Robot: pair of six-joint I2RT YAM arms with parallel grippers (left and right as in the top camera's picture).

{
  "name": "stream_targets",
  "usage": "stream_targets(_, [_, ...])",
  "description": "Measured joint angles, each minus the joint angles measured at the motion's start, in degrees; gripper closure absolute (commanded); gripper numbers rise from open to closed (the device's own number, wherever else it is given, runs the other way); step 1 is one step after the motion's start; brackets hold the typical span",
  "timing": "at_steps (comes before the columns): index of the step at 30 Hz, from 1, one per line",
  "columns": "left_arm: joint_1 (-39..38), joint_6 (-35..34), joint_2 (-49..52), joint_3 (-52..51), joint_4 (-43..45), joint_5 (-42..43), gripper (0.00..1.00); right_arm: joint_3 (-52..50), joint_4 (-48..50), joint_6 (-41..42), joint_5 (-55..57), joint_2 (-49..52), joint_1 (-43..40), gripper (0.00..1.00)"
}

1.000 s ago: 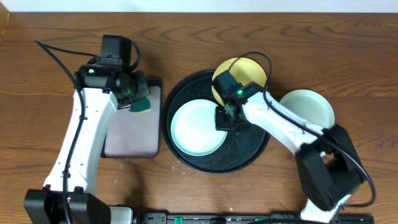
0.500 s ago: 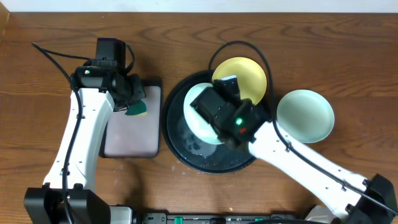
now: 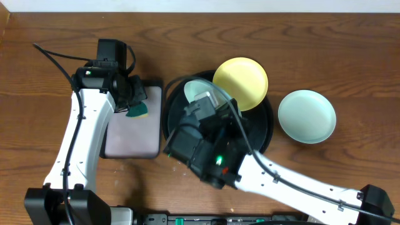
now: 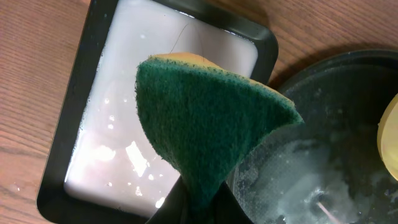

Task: Clean dirty plates on tray and stack at the side

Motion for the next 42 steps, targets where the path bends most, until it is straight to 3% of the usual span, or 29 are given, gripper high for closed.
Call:
stream_targets(9, [0.0,-0.02,0.0,-0.02,0.0,0.0,0.93,0.0,0.26,-1.14,13.68,0.0,5.09,0.99])
stream_targets(19, [0.0,0.0,0.0,-0.02,0.0,0.0,0.92,0.0,0.22,-1.18,11.67,0.0,4.94,0.99])
stream_targets(24, [0.0,0.0,0.0,-0.02,0.0,-0.02,0.92,0.0,-1.22,1.73,0.02,0.0,1.99,0.99])
stream_targets(33, [0.0,0.0,0.0,-0.02,0.0,-0.15,0.92,-0.28,-0.57,7.67,-31.78,0.0,-10.84,0.99])
stream_targets(42, [0.0,0.22,0.0,-0.04,0.0,-0.15,0.93,-1.62,3.02,5.18,-60.33,0.0,-24.76,0.99])
